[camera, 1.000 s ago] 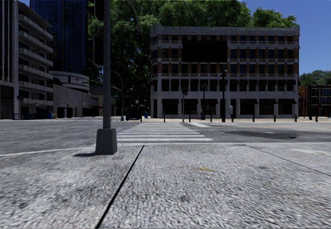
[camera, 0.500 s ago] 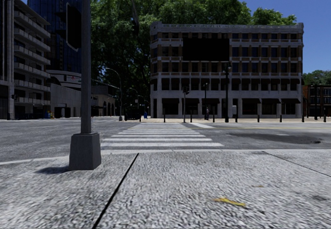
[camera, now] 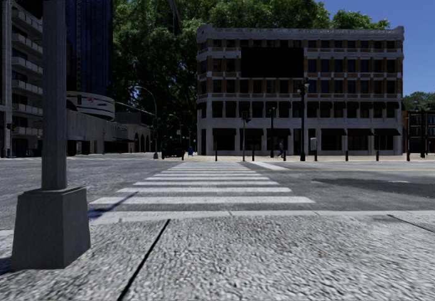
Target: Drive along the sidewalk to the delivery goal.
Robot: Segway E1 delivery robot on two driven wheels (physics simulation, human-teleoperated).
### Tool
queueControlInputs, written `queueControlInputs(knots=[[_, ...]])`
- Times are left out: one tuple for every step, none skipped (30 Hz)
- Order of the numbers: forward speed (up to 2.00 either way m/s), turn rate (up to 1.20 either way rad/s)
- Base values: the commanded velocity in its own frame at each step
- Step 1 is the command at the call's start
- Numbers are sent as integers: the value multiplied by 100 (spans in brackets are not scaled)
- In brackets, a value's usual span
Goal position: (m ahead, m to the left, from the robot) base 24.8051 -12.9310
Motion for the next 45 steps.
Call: queueControlInputs(knots=[[200,0],[200,0],[200,0],[200,0],[200,0],[200,5],[200,15],[200,17],[200,17],[200,18],[200,18],[200,18],[200,18],[200,18],[200,15],[200,6],[200,0],[200,0],[200,0],[200,0],[200,0],[200,0],[200,0],[200,0],[200,0],[200,0],[200,0],[200,0],[200,0],[200,0],[194,0],[177,0],[177,0],[165,0],[147,0],[137,0],[131,0],[131,0],[128,0],[127,0],[127,0],[127,0],[127,0],[127,0],[127,0]])
